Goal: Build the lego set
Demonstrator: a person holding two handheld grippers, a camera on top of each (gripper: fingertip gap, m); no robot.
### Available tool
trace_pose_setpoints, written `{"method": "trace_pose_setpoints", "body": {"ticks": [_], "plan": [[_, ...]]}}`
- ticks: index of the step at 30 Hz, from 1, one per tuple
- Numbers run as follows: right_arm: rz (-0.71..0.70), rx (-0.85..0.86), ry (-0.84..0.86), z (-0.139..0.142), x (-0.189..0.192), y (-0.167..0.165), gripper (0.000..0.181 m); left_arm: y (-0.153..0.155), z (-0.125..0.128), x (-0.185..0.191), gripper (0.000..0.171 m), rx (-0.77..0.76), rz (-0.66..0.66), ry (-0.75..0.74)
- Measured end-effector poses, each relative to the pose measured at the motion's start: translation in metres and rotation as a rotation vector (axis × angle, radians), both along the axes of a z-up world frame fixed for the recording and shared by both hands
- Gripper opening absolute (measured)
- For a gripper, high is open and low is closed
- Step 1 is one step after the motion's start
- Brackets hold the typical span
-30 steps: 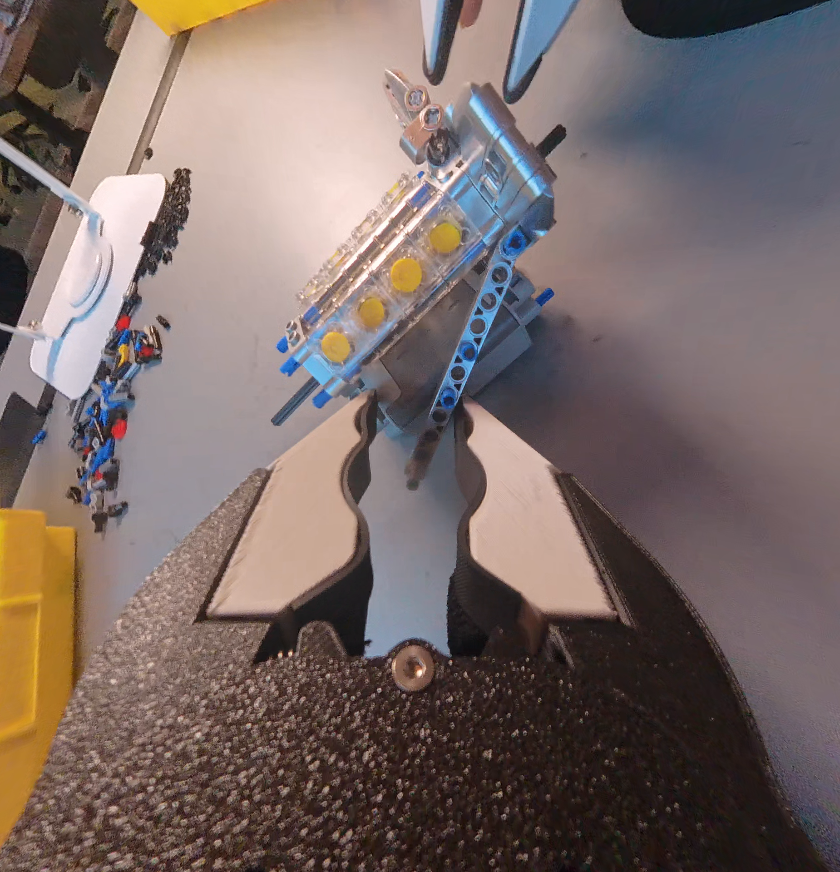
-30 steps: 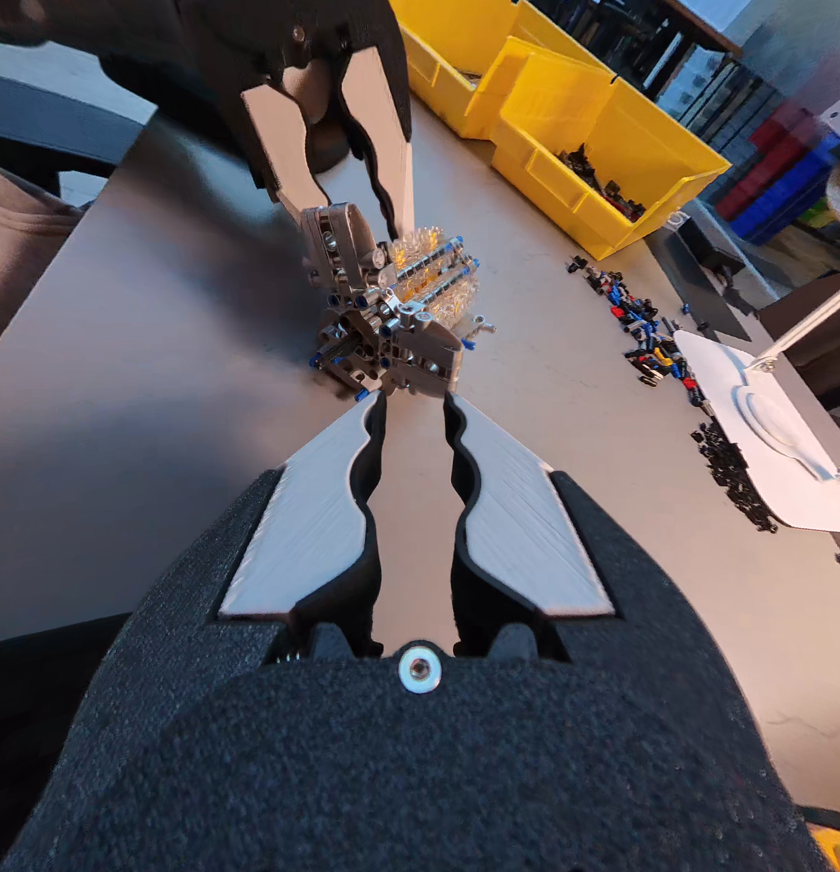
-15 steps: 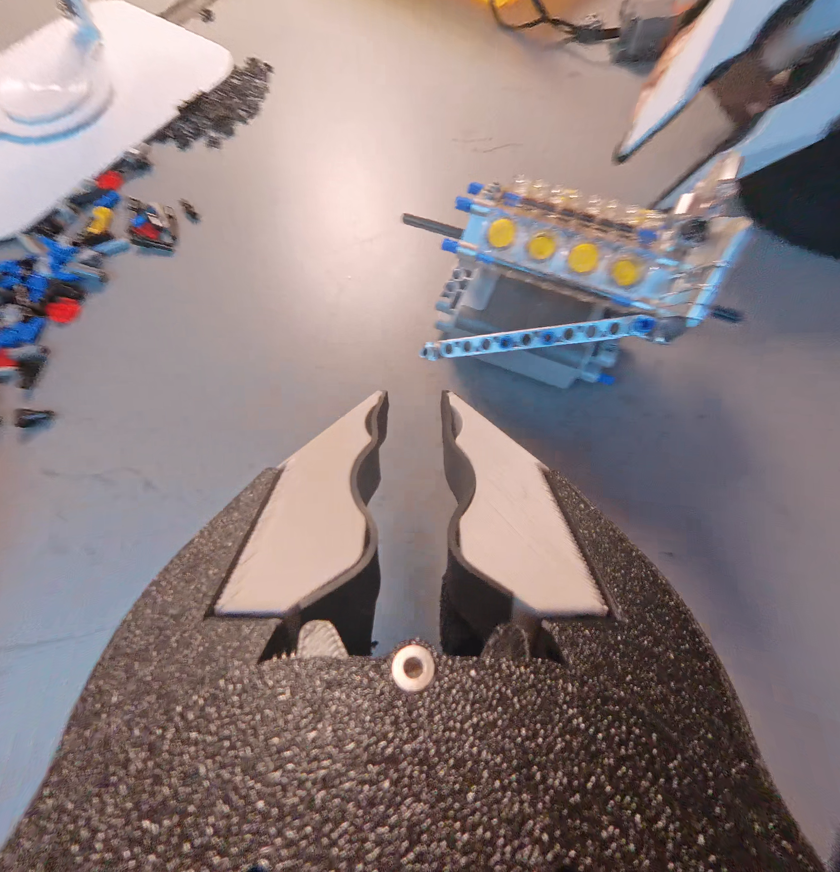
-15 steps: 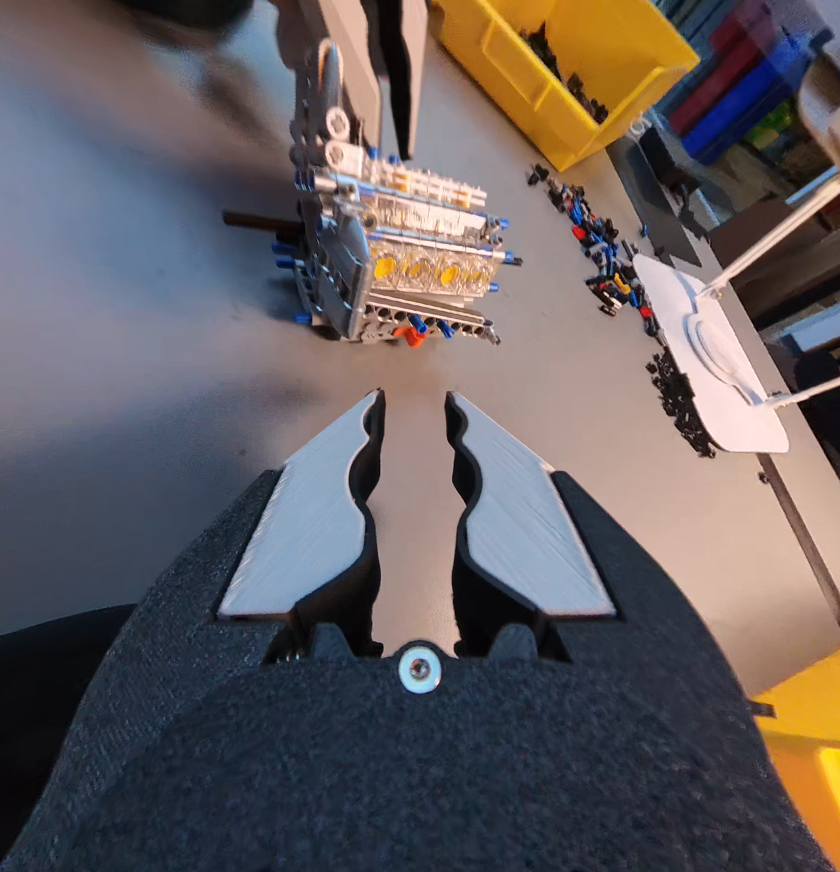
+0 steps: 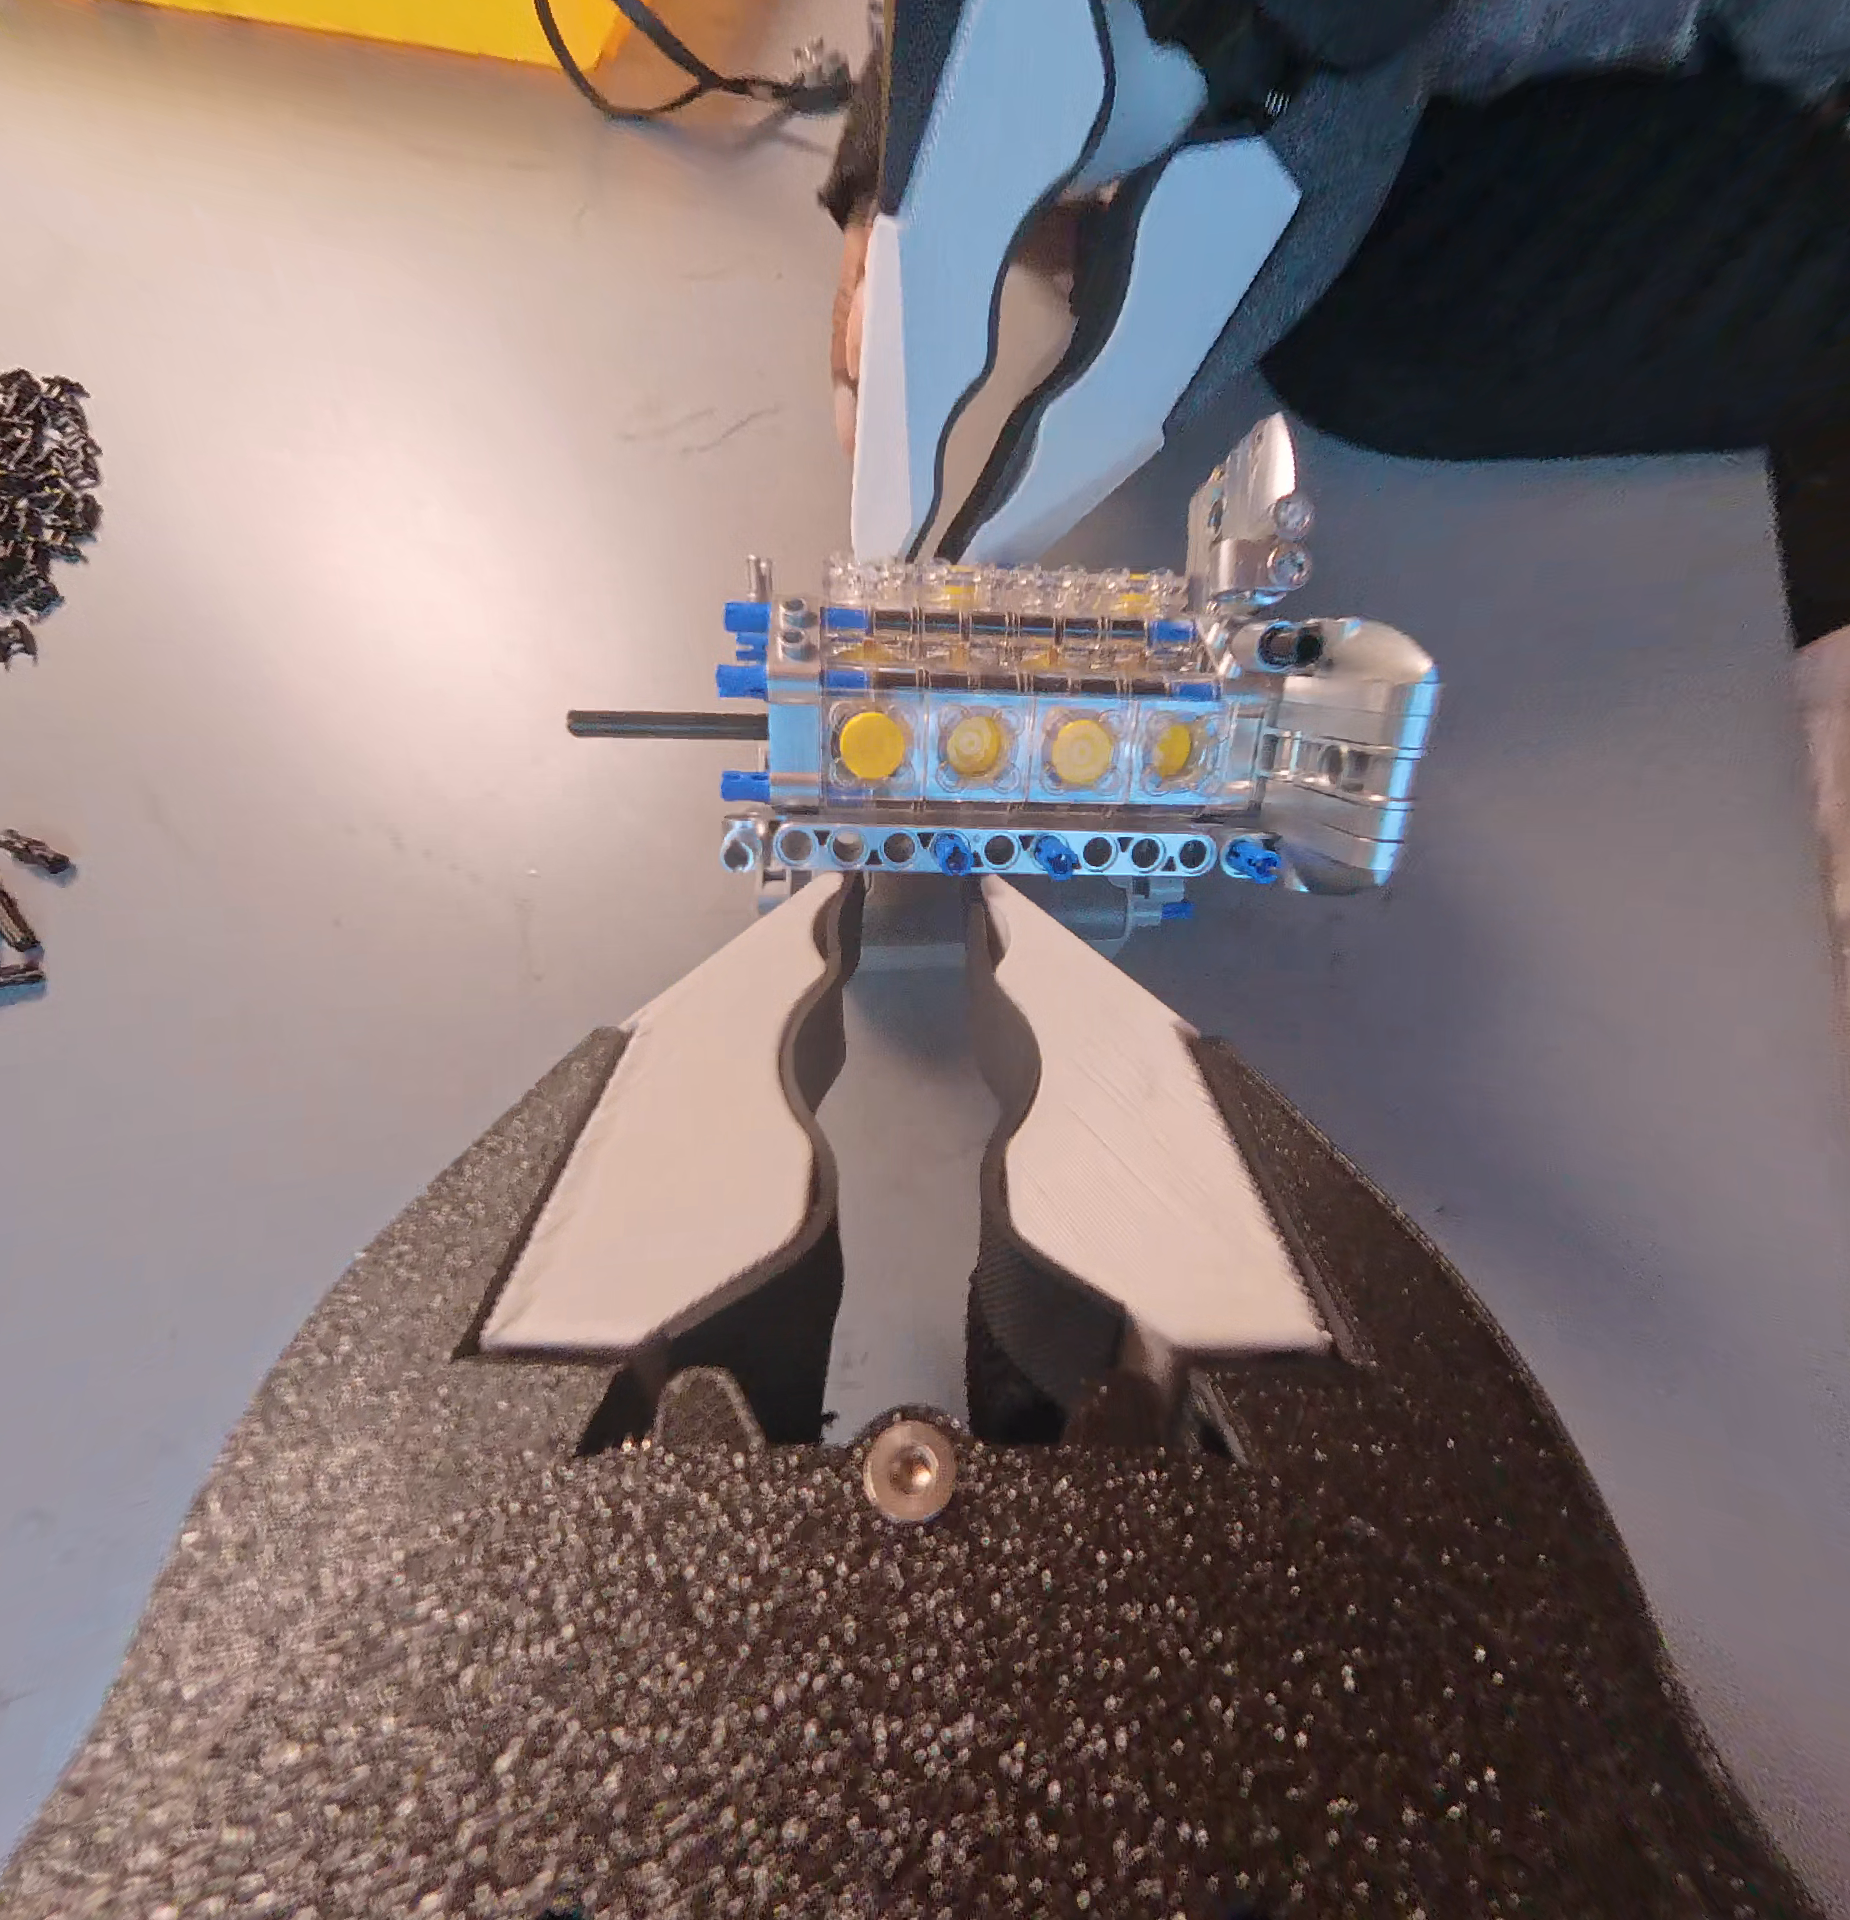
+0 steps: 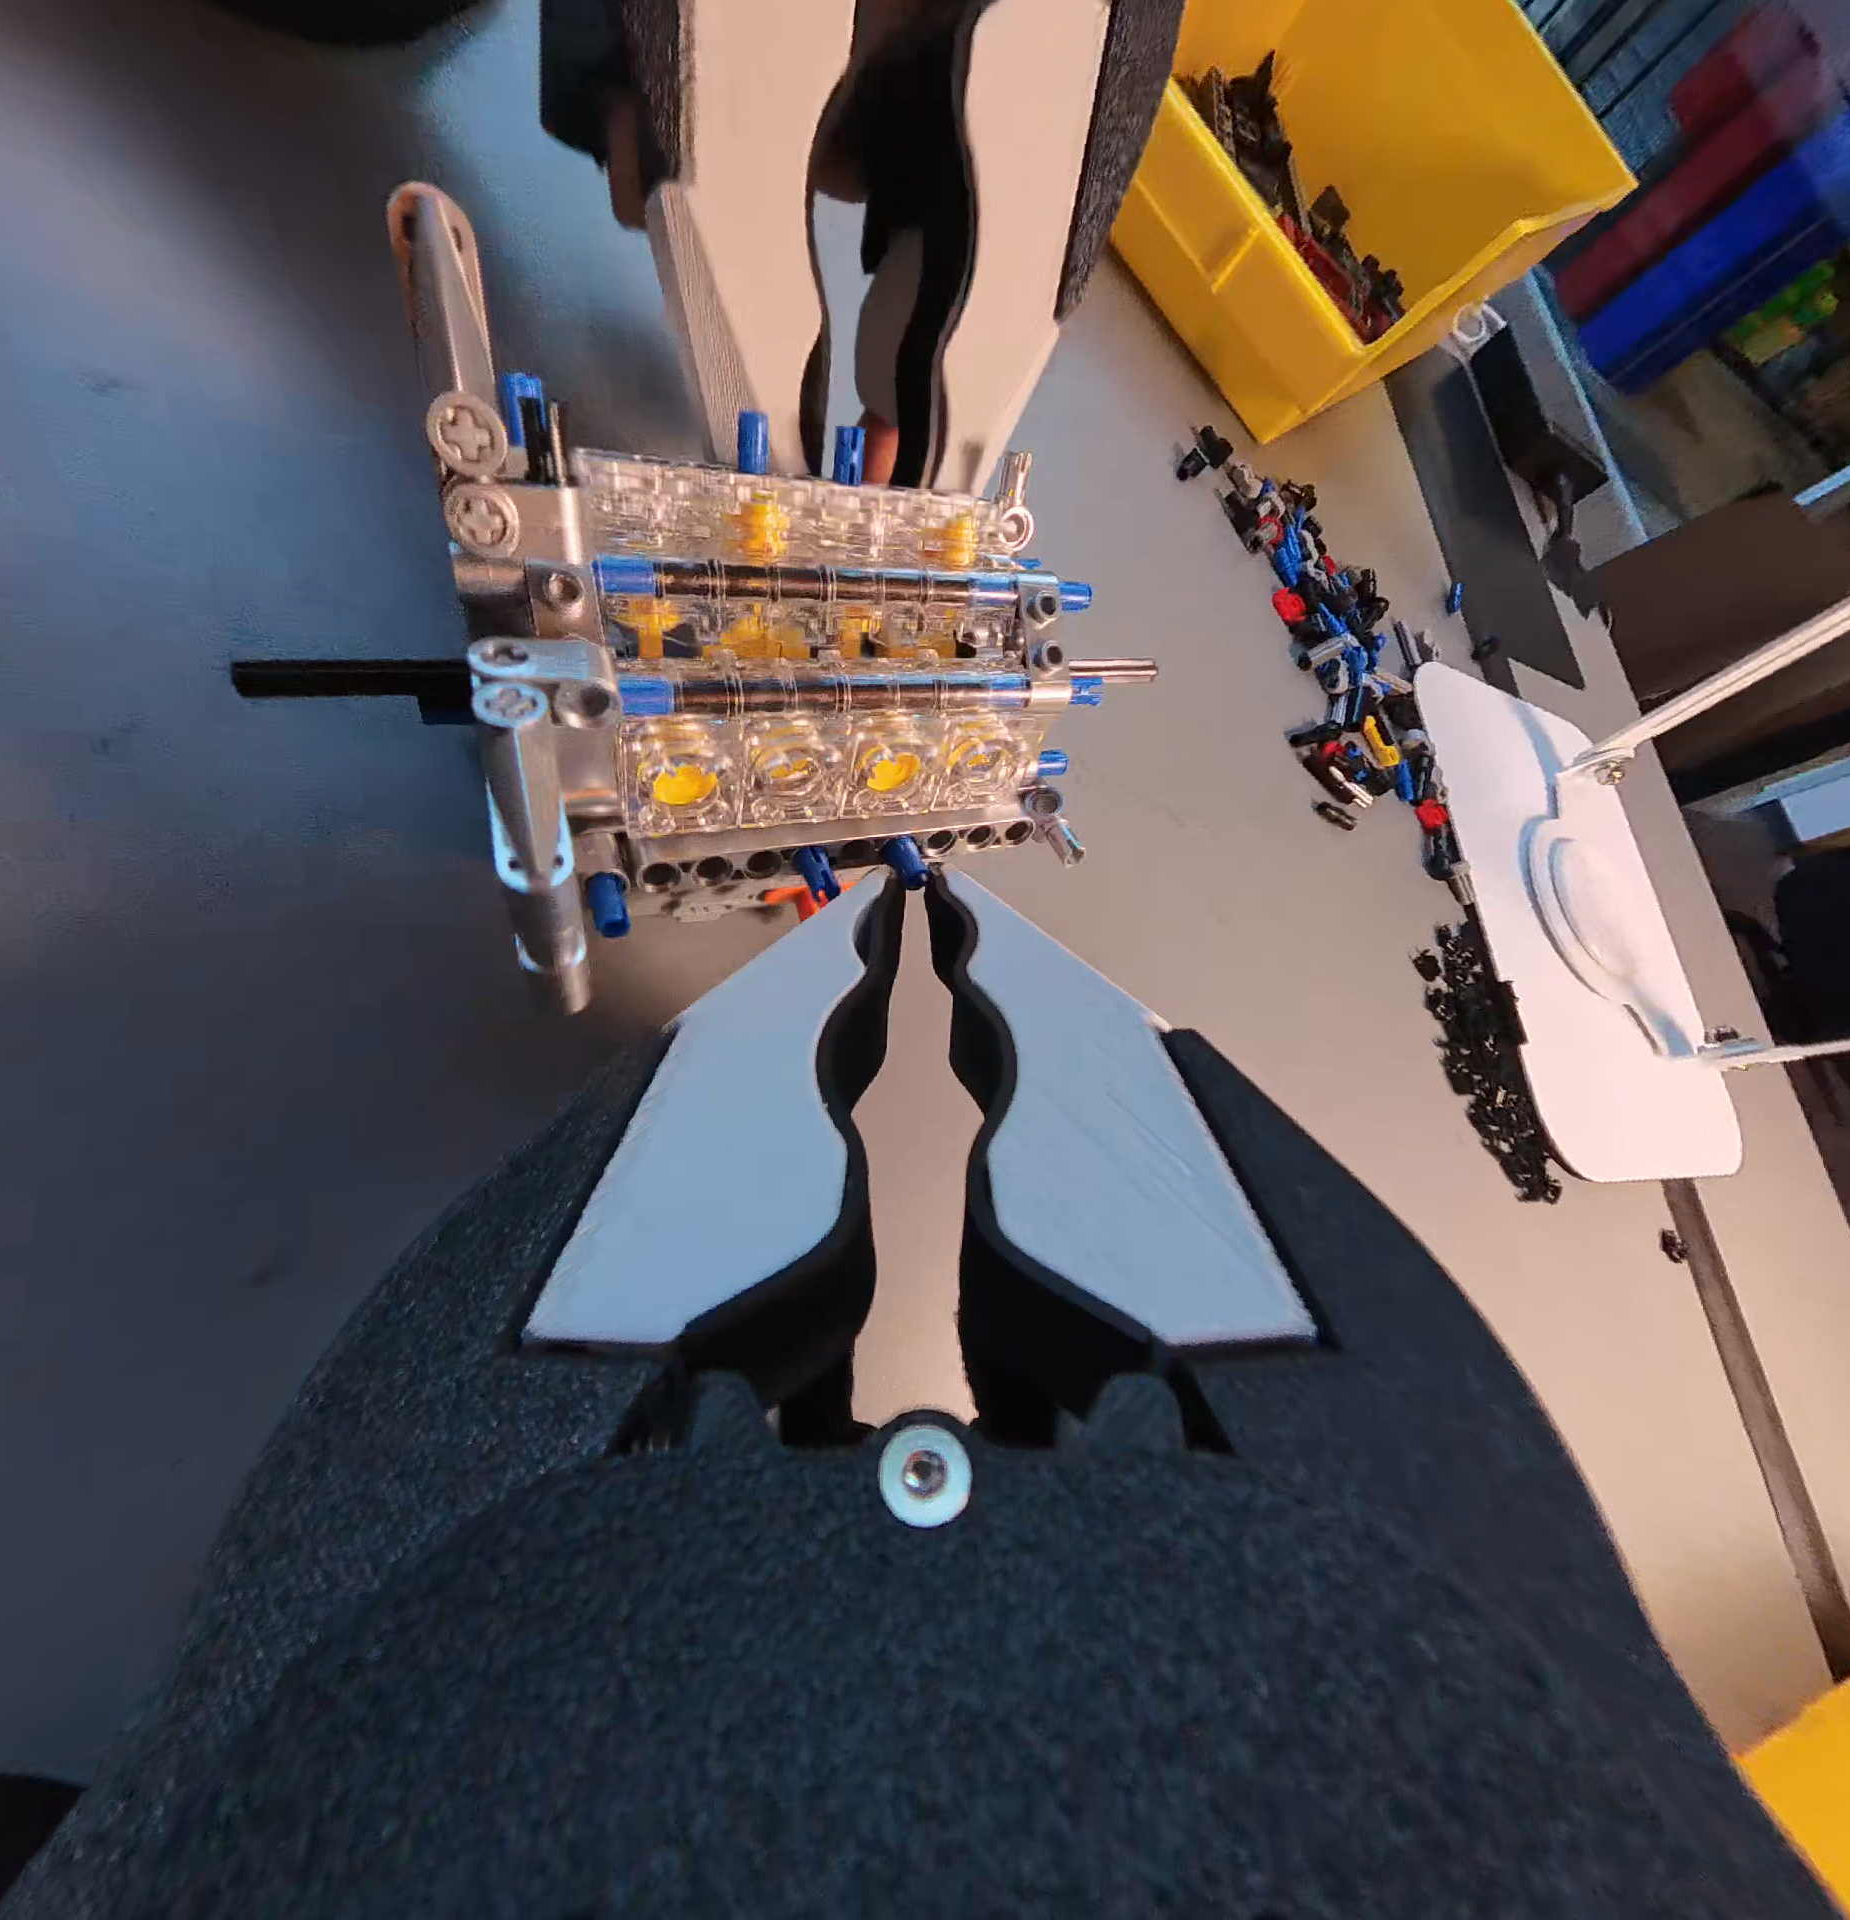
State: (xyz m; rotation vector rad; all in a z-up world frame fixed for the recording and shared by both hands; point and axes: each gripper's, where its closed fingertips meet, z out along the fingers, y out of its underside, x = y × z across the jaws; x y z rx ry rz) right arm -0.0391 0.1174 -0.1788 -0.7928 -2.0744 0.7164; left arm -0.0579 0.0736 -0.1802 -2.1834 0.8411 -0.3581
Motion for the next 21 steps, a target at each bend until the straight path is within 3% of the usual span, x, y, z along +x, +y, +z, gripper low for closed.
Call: {"method": "trace_pose_setpoints", "body": {"ticks": [5, 10, 15, 21], "plan": [[-0.032, -0.05, -0.04, -0.013, 0.0, 0.005, 0.004, 0.007, -0.001, -0.008, 0.013, -0.015, 0.03, -0.078], [-0.089, -0.091, -0.043, -0.011, 0.003, 0.019, 0.009, -0.002, 0.002, -0.047, 0.015, -0.023, 0.126, -0.116], [-0.068, -0.2, -0.017, 0.004, 0.006, 0.014, 0.01, -0.008, 0.04, -0.019, 0.015, 0.053, 0.062, -0.395], [-0.064, -0.225, -0.008, 0.008, 0.004, 0.008, 0.006, -0.003, 0.022, -0.005, 0.016, 0.019, 0.057, -0.339]]}}
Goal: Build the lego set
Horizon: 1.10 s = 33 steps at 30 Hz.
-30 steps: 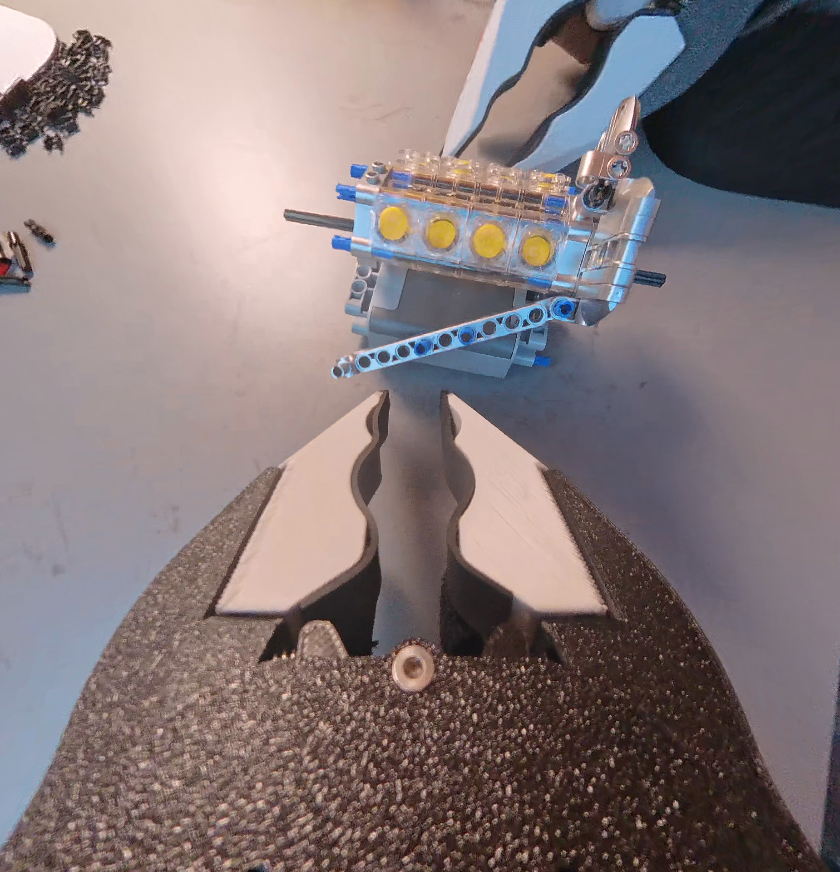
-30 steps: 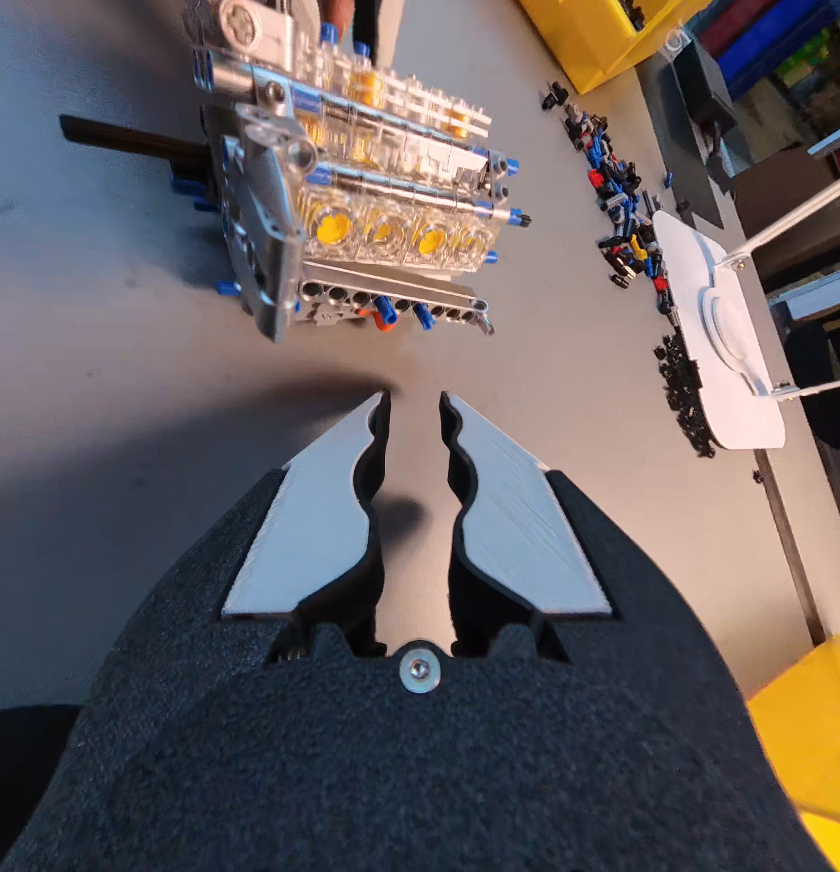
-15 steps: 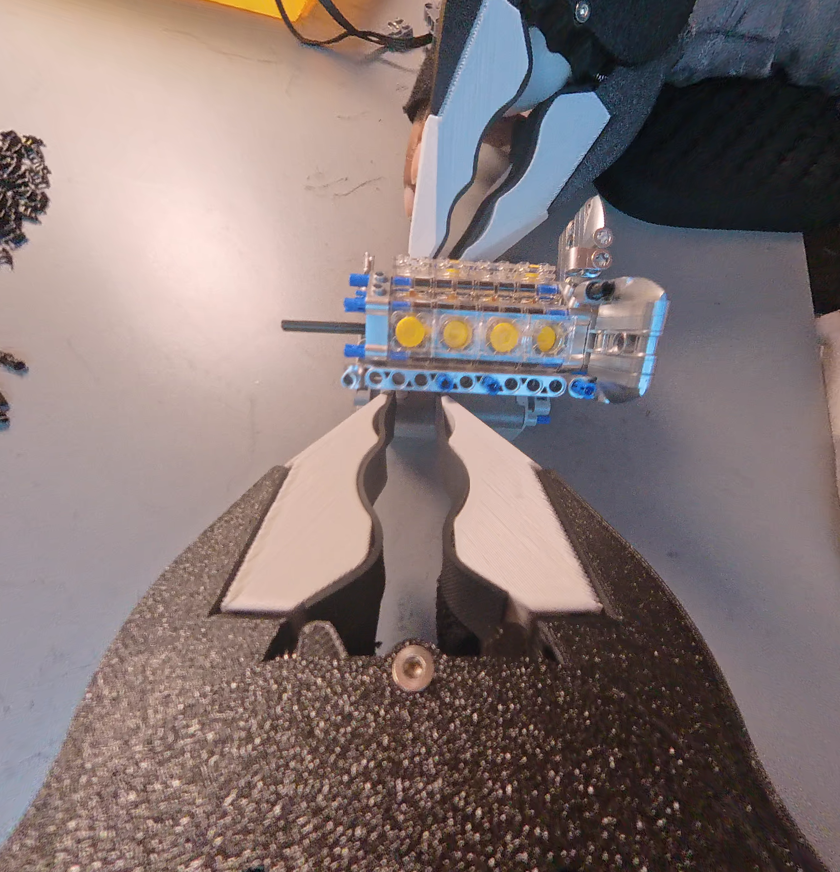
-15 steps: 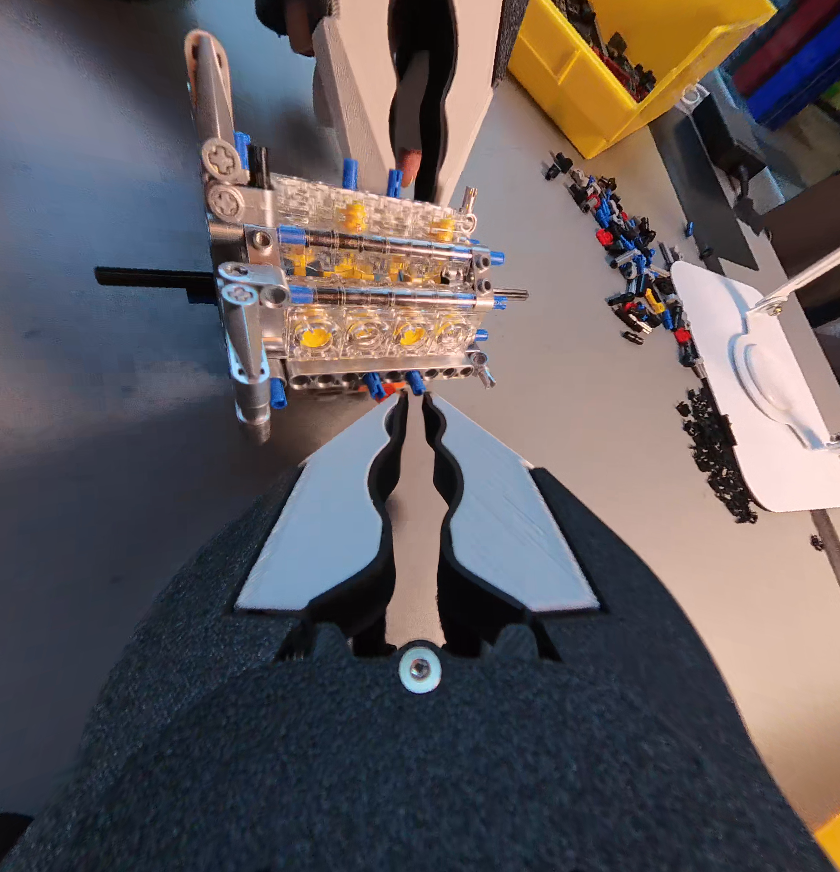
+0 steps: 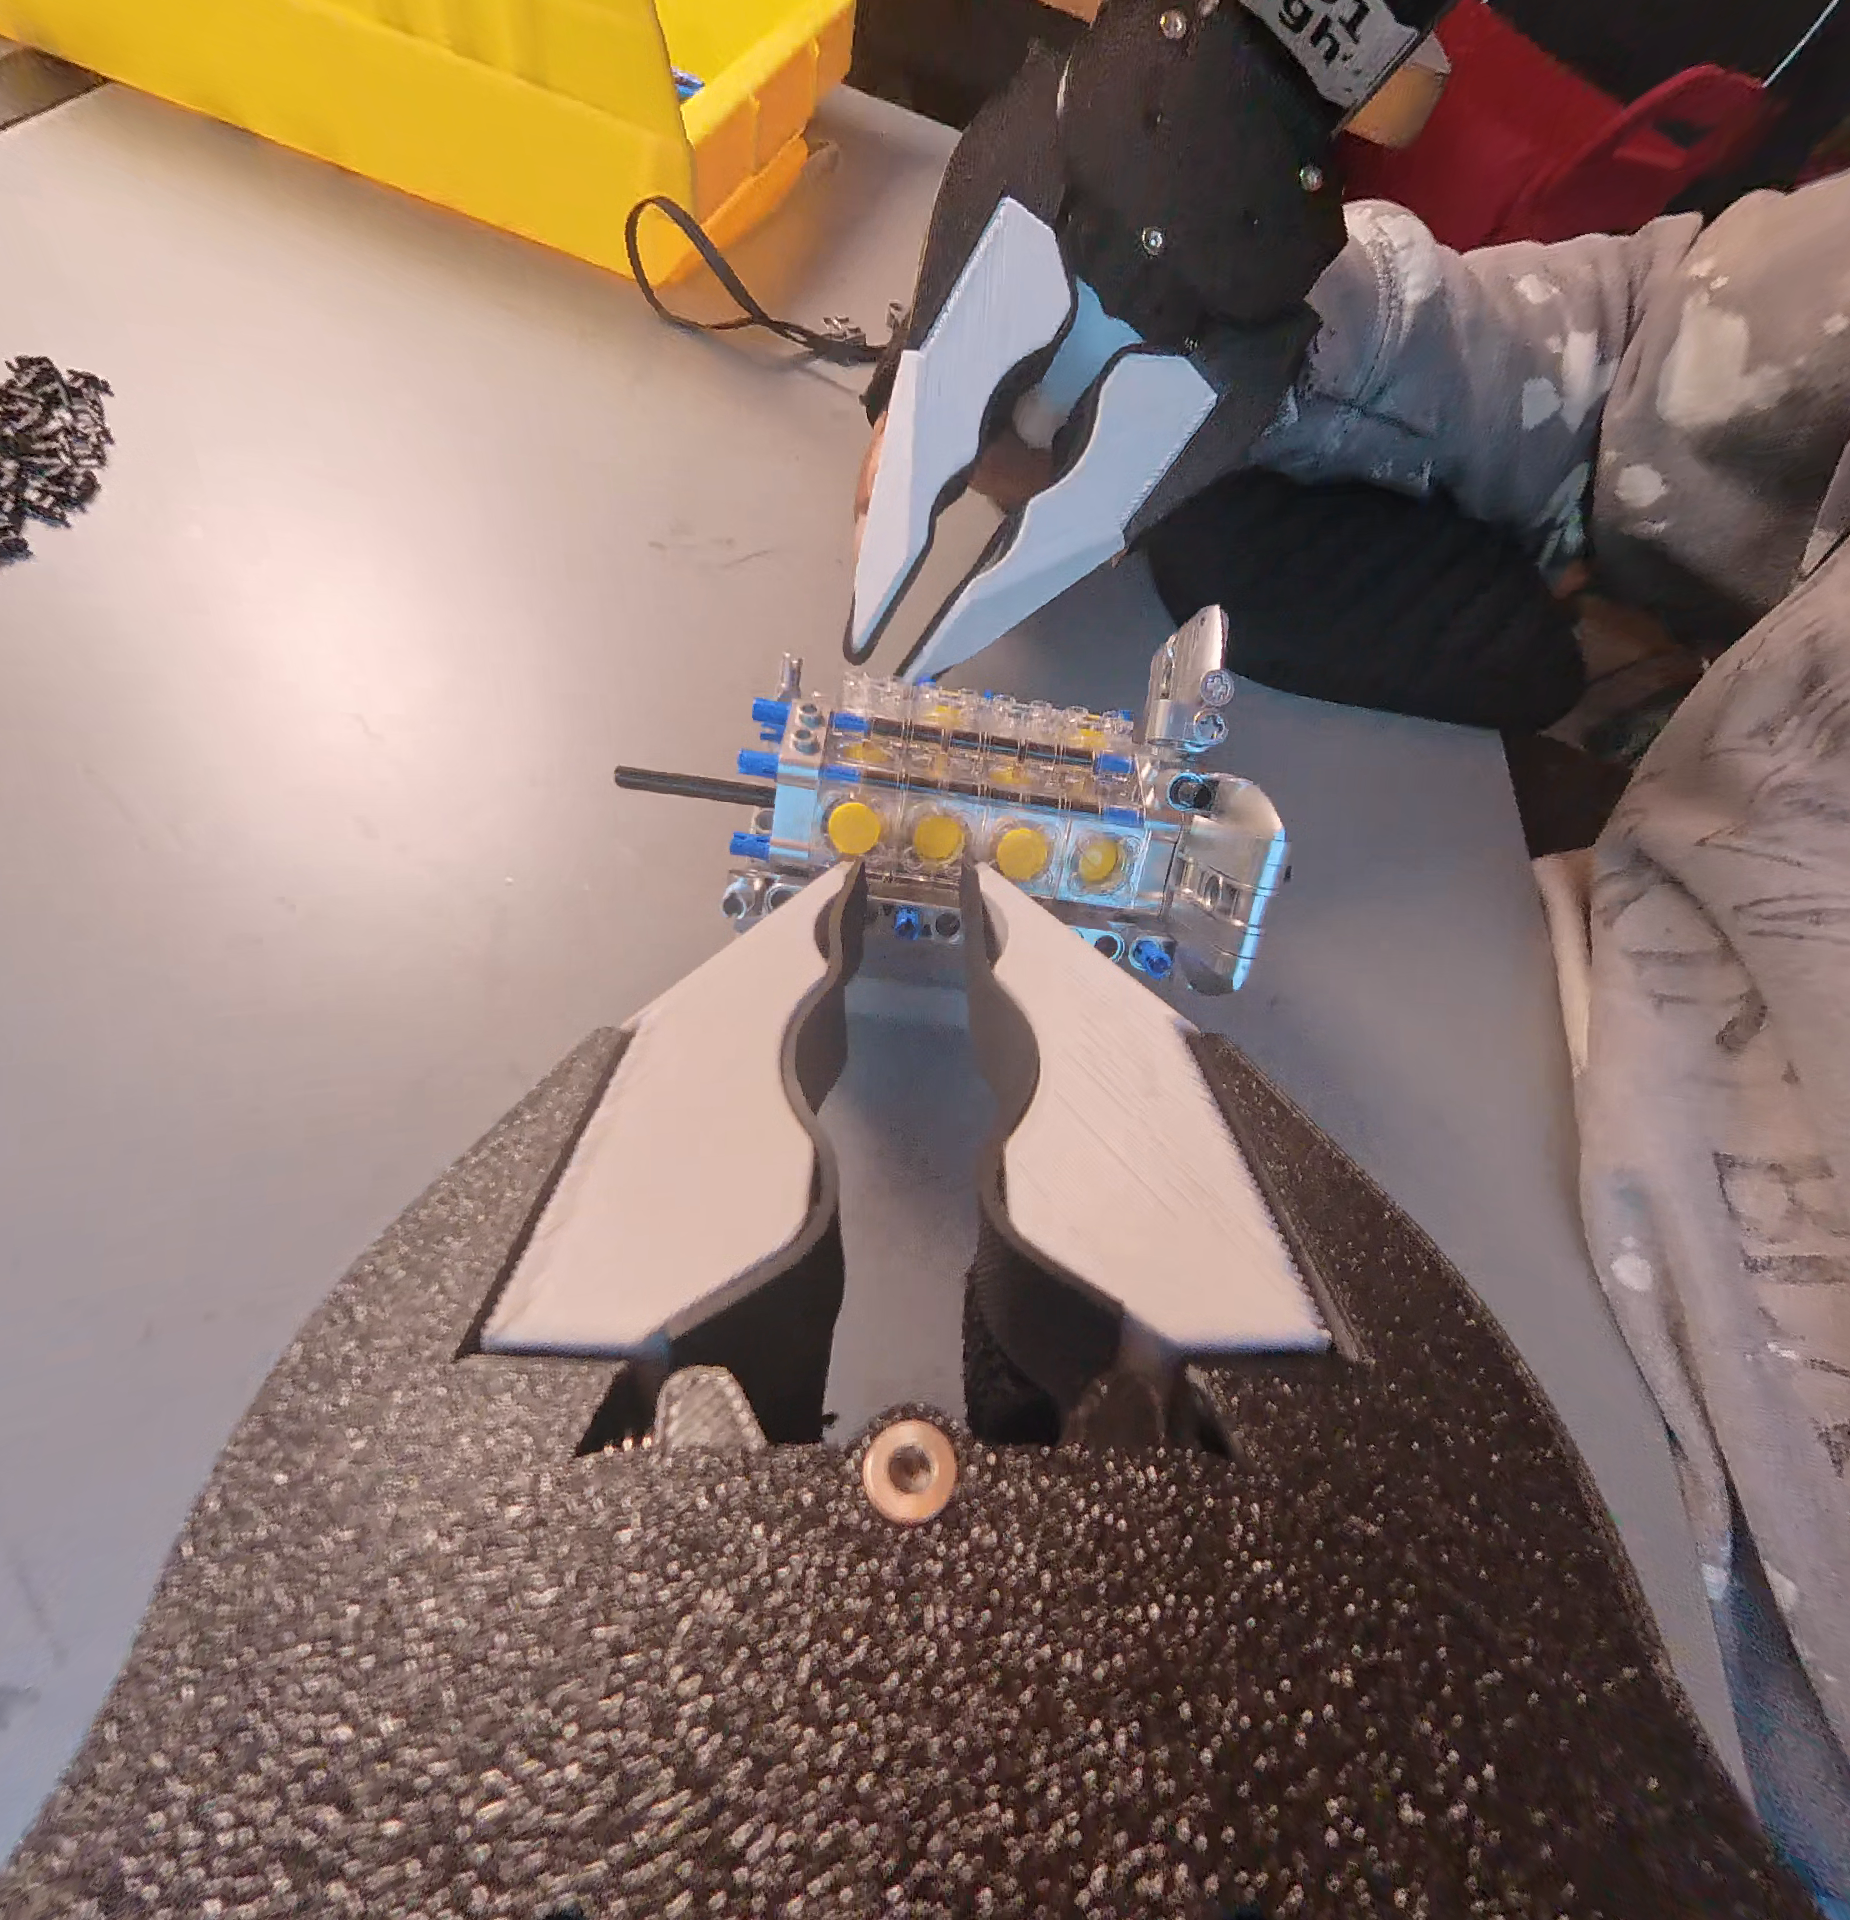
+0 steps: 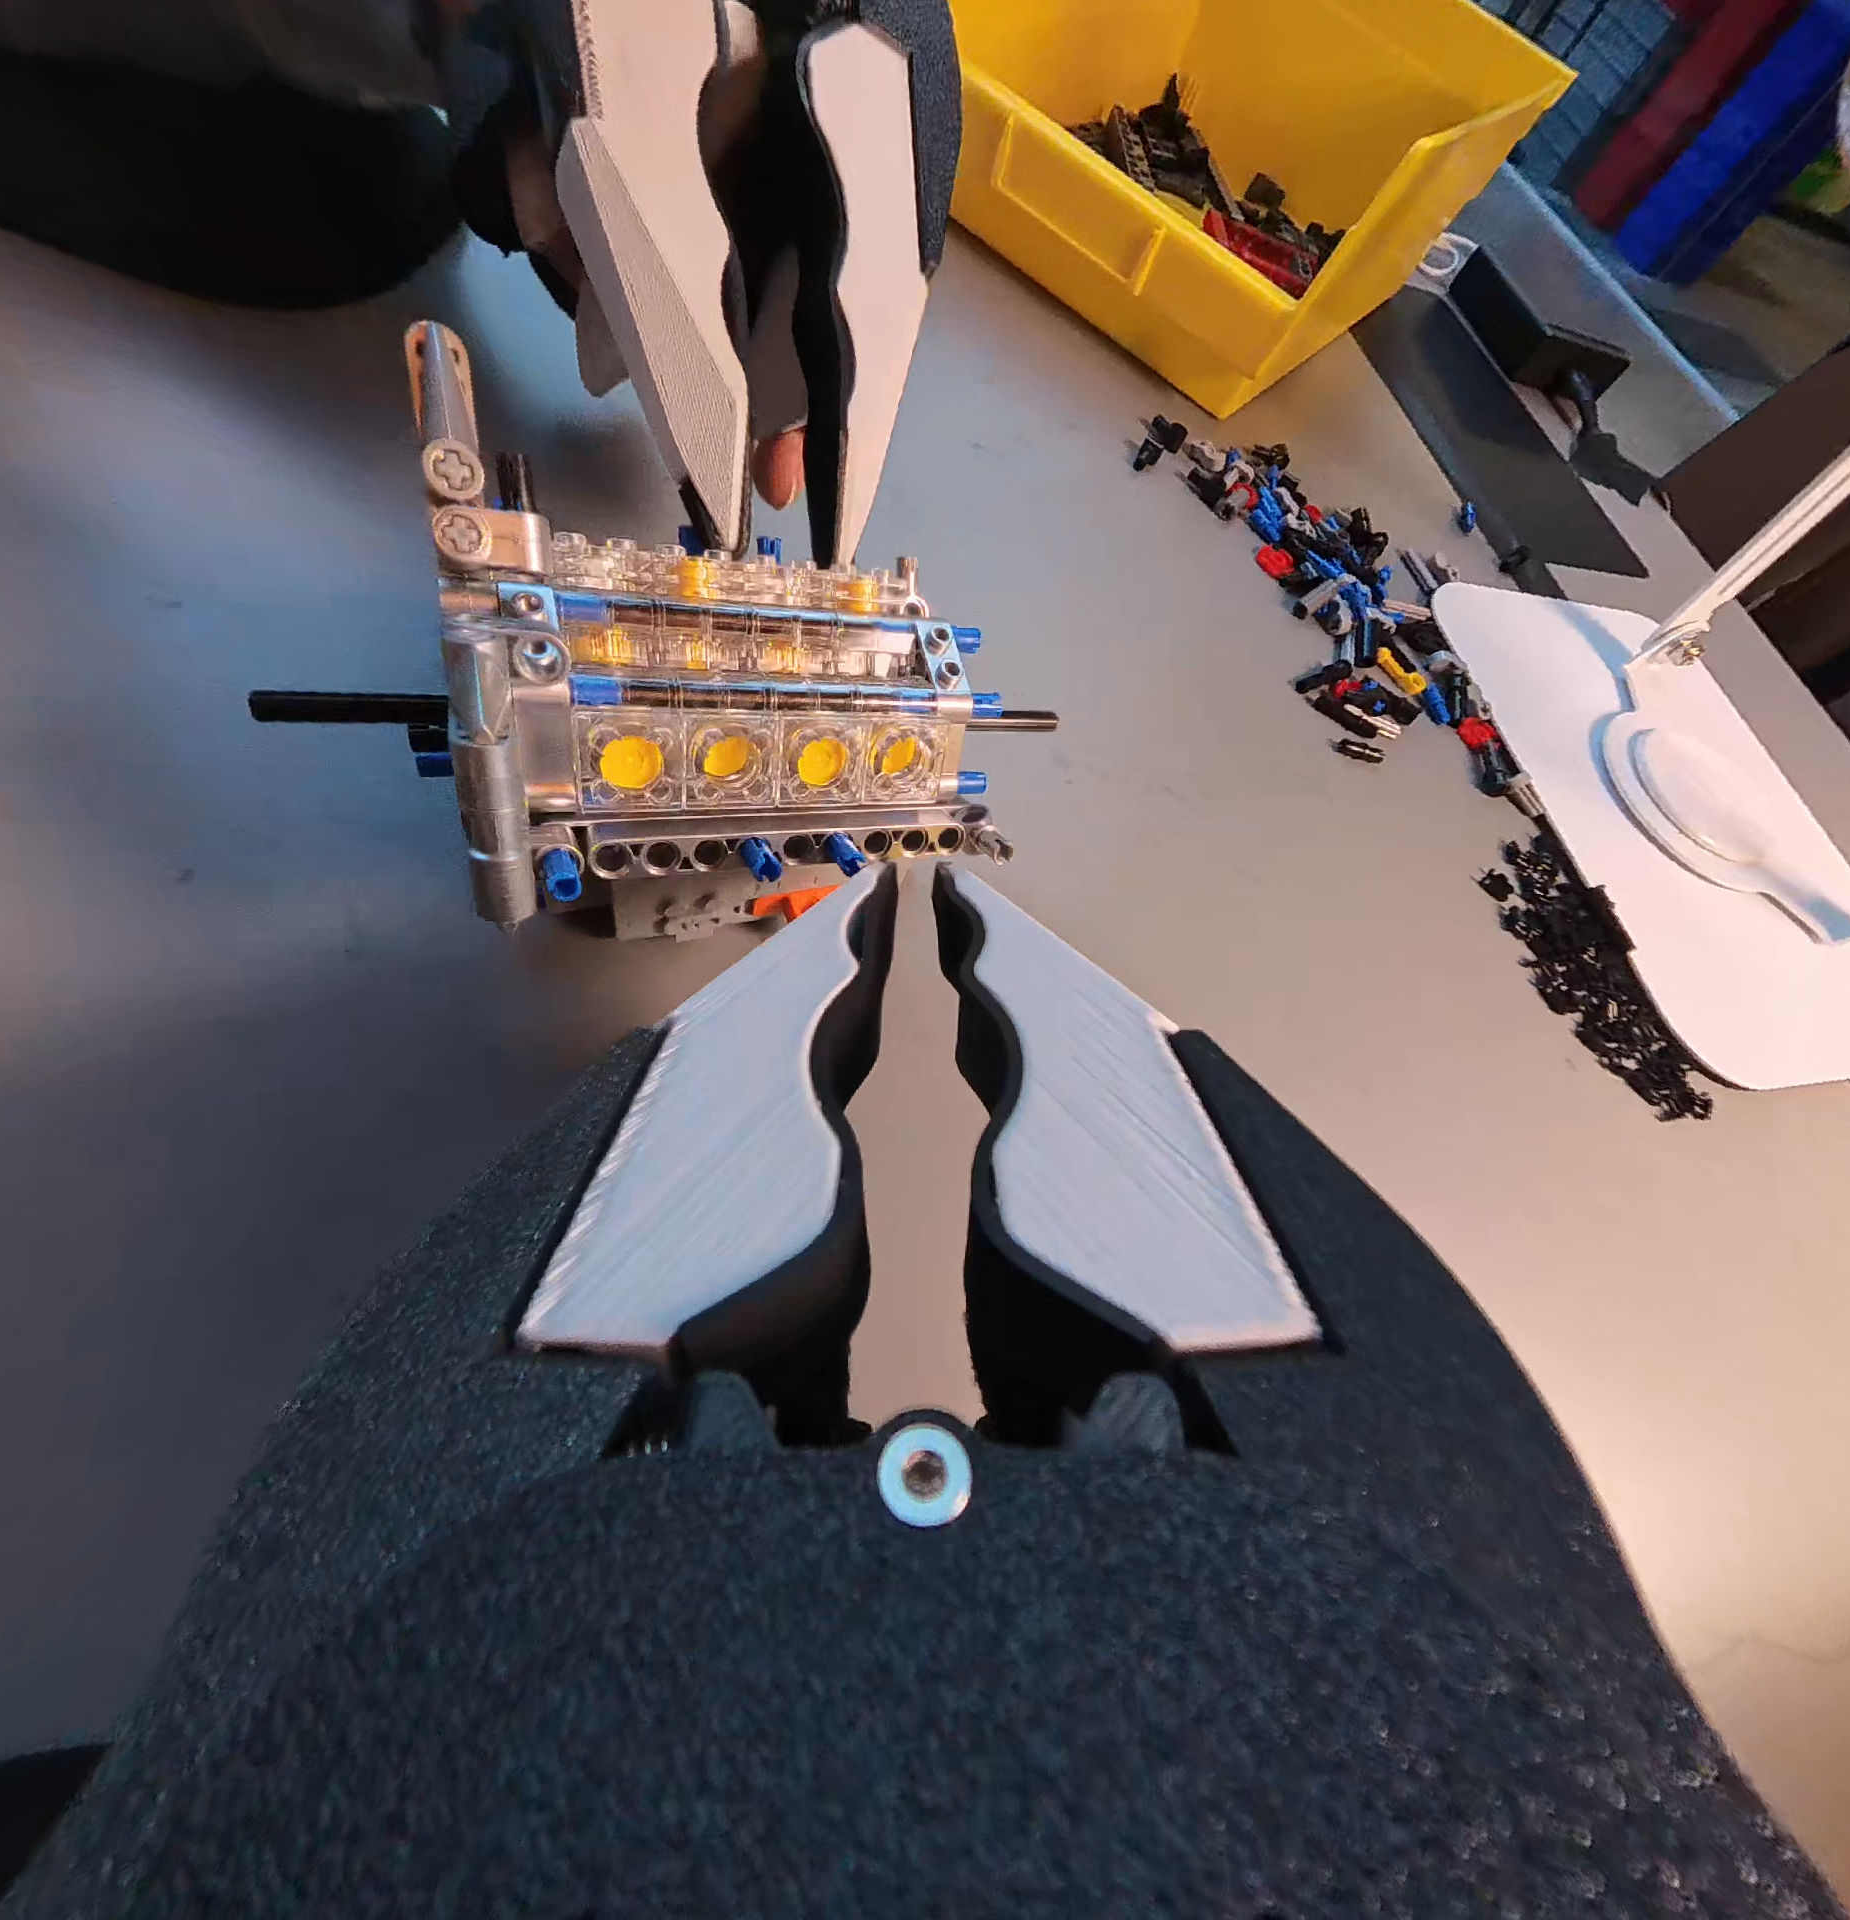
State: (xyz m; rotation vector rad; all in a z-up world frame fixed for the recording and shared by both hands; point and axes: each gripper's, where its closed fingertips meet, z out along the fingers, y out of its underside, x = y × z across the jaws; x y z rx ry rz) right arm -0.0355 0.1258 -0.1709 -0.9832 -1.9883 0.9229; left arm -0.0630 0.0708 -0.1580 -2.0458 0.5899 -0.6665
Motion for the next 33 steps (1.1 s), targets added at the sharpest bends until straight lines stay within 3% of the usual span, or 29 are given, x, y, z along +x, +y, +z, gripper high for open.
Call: {"method": "trace_pose_setpoints", "body": {"ticks": [11, 15, 19, 22, 26, 30, 33], "plan": [[-0.048, -0.072, -0.009, 0.008, 0.0, 0.007, 0.011, -0.001, 0.0, -0.01, 0.022, 0.039, 0.021, 0.067], [-0.065, -0.122, -0.106, 0.001, 0.009, 0.01, 0.011, -0.002, 0.01, -0.025, 0.021, 0.029, 0.082, 0.042], [0.009, -0.05, -0.103, 0.0, 0.005, -0.013, 0.008, -0.008, -0.004, -0.011, 0.021, -0.053, 0.036, -0.005], [0.044, 0.007, -0.11, -0.003, 0.001, -0.024, 0.008, -0.007, -0.015, -0.004, 0.02, -0.07, 0.021, 0.043], [0.011, 0.047, -0.131, -0.008, 0.002, -0.015, 0.011, -0.009, -0.016, -0.003, 0.019, -0.063, 0.017, 0.069], [-0.09, -0.018, -0.103, 0.008, 0.009, 0.009, 0.011, -0.012, -0.009, -0.01, 0.019, -0.041, 0.013, 0.063], [-0.067, -0.094, -0.021, 0.039, 0.013, -0.003, 0.011, -0.012, -0.001, -0.015, 0.02, -0.002, 0.016, 0.045]]}}
